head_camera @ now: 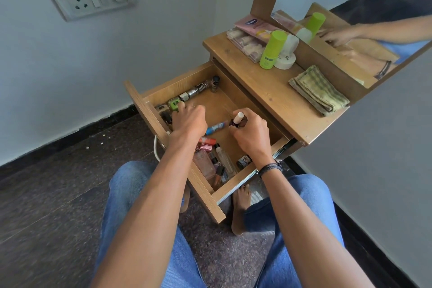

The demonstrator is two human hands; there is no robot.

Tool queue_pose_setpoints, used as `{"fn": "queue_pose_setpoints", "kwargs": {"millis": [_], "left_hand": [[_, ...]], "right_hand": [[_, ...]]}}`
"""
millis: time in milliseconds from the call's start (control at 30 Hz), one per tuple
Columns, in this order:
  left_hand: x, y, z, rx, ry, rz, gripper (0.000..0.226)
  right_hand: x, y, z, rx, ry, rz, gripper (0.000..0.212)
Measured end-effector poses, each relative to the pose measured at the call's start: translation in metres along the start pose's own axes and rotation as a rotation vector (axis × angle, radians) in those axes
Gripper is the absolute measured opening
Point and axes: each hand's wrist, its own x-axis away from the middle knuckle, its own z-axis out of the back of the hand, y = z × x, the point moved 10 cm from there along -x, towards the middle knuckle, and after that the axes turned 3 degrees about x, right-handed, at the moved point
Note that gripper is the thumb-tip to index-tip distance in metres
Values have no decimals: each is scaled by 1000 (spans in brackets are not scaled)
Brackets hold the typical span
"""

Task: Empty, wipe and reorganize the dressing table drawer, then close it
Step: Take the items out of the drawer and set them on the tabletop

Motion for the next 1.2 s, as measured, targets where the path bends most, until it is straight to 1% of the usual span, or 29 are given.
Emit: {"fn": "queue_pose_setpoints", "kwargs": {"millis": [100,233,367,433,600,733,867,933,1000,1133,1200], "left_hand": [[0,-2,0,34,11,1,37],[0,-2,3,223,31,21,36],[0,-2,7,336,69,29,24],[-1,-3,10,377,91,33,17],[1,-2,19,456,137,27,13],[2,4,31,474,179,-37,9],[5,10,36,578,105,-88,3],[6,10,38,607,64,-97,8],[6,9,38,602,24,-105,14],[9,8,32,562,-17,-135,10],[10,13,28,537,-30,-170,9]], "right_hand": [[1,-1,0,0,-1,8,33],[0,-1,0,-5,2,10,32],[0,-1,0,-12,3,10,31],[0,0,1,-23,11,14,31],[1,-2,6,-81,45,31,34],[1,-3,10,-103,80,40,37],[1,-4,10,-119,73,52,37],[1,-9,9,-106,62,90,36],[1,-13,7,-70,47,121,38],[0,-14,-4,47,-38,146,48],[0,-13,-10,84,-82,141,48]]}}
